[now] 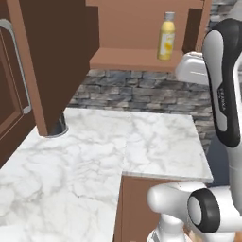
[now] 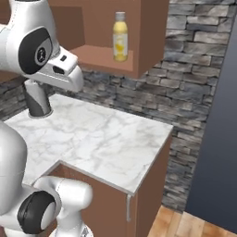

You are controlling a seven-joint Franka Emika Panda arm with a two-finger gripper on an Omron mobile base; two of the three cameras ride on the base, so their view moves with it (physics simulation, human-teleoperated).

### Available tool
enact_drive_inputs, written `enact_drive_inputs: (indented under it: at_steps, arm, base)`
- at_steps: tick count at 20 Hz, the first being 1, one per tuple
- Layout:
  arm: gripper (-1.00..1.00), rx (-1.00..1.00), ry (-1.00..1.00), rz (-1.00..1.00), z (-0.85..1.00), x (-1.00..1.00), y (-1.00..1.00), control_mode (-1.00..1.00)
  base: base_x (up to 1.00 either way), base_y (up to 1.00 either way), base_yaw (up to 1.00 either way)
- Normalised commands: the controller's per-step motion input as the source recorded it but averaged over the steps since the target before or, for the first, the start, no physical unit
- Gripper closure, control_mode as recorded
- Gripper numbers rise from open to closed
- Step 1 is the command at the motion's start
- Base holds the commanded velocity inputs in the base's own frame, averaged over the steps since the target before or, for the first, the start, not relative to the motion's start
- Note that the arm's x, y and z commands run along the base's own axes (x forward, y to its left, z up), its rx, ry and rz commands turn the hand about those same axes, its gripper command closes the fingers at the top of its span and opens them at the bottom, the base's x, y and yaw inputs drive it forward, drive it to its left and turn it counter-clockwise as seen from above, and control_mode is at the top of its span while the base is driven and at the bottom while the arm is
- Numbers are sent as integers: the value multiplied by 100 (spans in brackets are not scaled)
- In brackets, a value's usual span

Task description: Sort all alcoholic drinks to one cabinet, and non-alcoholic drinks to the other.

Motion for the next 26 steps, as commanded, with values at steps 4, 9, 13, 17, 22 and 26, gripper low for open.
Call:
enact_drive_inputs:
  at_steps: [4,9,13,17,22,26]
  arm:
    - [-100,0,0,0,0,0,0,100]
    - [-100,0,0,0,0,0,0,100]
    - [-100,0,0,0,0,0,0,100]
    - [-100,0,0,0,0,0,0,100]
    - [-100,0,0,0,0,0,0,100]
    - [-100,0,0,0,0,0,0,100]
  base:
    - [-100,-27,0]
    - [-100,-25,0]
    - [-90,-7,21]
    - [-63,0,80]
    - [-51,0,88]
    - [-52,0,85]
